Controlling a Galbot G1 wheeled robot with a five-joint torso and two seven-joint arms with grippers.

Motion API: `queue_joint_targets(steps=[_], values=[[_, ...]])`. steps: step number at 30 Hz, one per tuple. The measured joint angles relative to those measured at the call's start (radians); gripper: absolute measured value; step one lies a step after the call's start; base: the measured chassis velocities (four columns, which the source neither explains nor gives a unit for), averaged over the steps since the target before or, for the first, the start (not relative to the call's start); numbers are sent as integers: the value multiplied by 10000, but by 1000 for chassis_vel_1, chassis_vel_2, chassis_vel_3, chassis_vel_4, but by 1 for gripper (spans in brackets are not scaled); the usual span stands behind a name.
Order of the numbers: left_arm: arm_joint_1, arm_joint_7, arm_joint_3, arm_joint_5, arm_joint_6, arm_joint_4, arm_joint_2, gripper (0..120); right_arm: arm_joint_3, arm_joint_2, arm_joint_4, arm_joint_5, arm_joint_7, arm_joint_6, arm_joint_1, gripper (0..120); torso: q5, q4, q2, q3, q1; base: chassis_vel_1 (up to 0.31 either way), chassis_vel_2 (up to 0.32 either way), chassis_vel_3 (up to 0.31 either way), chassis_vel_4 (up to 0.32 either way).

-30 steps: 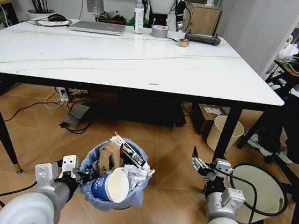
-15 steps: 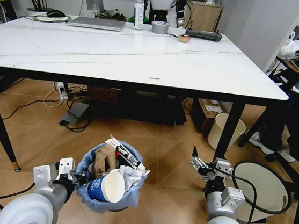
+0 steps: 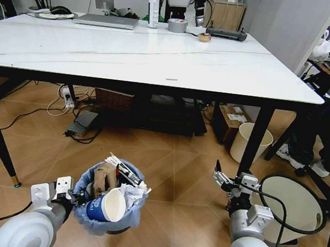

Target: Pick up the trash bin and place the trash from the table into it.

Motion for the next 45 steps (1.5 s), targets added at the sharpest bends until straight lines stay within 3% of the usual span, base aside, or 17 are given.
queue_joint_targets(steps=[27, 36, 40, 45], values=[[-64, 191, 191, 388, -20, 414, -192, 0, -68, 93, 146, -100, 48, -48, -244, 100, 1, 0, -982, -854, -134, 0, 0, 0, 0], [-144, 622, 185, 867, -312, 1281, -317, 0, -87, 128, 160, -317, -29, -43, -319, 100, 0, 0, -995, -881, -115, 0, 0, 0, 0], [-208, 1599, 113, 1342, -530, 1941, -383, 0, -147, 169, 154, -404, -84, -32, -329, 100, -1, 0, -972, -864, -109, 0, 0, 0, 0], [-280, 2076, 139, 1540, -642, 2364, -472, 0, -167, 139, 122, -460, -105, -29, -337, 100, 0, 0, -953, -850, -106, 0, 0, 0, 0]])
